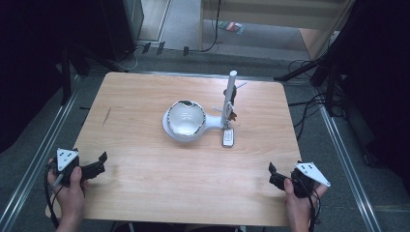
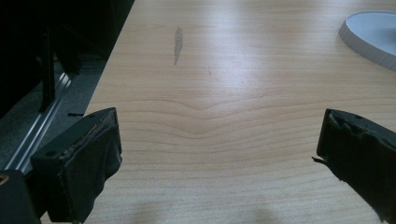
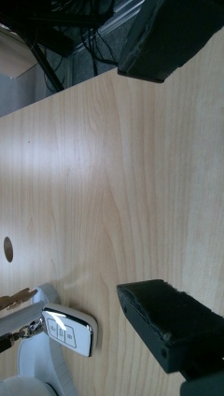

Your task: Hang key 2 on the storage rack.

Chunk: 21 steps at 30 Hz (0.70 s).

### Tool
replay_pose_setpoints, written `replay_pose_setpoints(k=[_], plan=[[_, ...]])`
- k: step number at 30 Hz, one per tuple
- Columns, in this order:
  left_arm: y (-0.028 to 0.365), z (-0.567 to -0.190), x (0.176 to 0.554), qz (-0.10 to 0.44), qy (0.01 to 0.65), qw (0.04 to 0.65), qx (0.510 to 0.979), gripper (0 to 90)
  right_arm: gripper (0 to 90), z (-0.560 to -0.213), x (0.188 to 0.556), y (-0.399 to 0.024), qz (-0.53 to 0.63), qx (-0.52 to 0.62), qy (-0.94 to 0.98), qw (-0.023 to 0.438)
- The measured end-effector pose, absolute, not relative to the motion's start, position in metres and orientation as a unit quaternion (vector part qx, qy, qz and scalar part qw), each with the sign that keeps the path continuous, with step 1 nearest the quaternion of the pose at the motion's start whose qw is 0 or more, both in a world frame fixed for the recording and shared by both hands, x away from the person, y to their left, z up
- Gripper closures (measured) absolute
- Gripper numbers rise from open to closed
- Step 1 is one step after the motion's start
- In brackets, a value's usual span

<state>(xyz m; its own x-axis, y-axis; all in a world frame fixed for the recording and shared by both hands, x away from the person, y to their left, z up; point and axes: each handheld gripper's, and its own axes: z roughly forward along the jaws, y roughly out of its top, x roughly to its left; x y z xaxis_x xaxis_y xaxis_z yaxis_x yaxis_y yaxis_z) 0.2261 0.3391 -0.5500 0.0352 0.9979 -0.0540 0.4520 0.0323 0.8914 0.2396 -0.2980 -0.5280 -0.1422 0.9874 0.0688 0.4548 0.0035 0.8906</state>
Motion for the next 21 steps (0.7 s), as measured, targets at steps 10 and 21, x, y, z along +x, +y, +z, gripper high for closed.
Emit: replay_pose_setpoints(k=[10,21], plan=[[0.339,-0.55,0.226,0.347,0.602,0.394,0.601,0.2,0.0,-0.535,0.23,-0.316,0.413,0.58,0.626,0.318],[0.339,-0.55,0.226,0.347,0.602,0.393,0.602,0.2,0.0,-0.538,0.221,-0.332,0.402,0.592,0.622,0.317]])
